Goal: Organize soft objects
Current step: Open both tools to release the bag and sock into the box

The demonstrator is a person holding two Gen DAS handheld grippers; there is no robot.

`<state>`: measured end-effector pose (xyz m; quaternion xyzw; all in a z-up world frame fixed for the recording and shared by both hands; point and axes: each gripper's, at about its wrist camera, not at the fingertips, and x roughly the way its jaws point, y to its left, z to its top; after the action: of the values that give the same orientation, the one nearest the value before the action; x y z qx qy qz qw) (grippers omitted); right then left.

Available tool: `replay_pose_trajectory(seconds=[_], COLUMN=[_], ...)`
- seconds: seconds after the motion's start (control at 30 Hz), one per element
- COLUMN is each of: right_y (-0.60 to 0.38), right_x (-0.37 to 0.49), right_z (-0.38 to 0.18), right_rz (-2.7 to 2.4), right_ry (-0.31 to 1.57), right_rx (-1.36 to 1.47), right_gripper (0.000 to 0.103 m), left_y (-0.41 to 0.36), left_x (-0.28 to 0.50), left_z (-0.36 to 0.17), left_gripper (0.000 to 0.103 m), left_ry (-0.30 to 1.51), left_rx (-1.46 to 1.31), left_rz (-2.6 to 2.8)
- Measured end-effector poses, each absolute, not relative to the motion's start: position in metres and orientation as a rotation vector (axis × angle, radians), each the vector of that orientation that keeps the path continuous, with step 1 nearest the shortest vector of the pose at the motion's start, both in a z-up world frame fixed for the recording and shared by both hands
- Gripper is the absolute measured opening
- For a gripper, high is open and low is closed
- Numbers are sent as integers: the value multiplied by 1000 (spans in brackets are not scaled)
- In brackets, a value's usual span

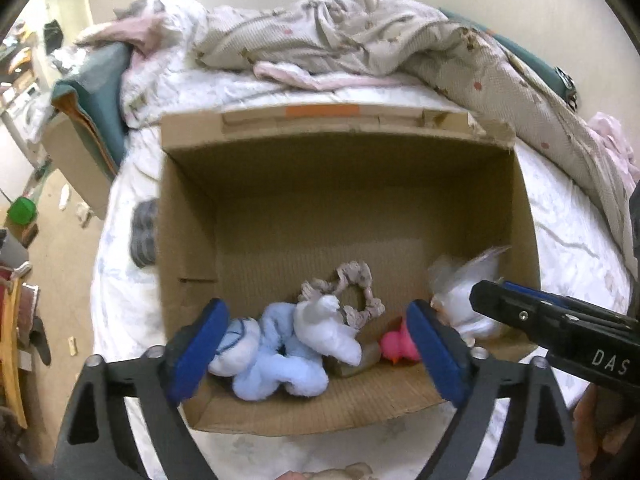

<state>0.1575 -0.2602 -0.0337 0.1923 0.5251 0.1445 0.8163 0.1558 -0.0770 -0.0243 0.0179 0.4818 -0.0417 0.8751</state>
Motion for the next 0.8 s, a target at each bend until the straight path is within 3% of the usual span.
replay_pose_trajectory(seconds=[0.23,0.33,0.8], right_y=[-268,-267,-260], right_x=[150,143,79], right_z=[-8,5,45], right_rz=[285,274,267], right_ry=[1005,950,780], right_rx=[422,403,267], right_gripper=[84,102,103], left_y=[-68,-63,-18], left_x=[140,133,59], left_z=[5,19,69], left_gripper=[102,102,102], left_ry=[945,919,744], left_rx=[50,71,33], left_rz=[-50,-31,32])
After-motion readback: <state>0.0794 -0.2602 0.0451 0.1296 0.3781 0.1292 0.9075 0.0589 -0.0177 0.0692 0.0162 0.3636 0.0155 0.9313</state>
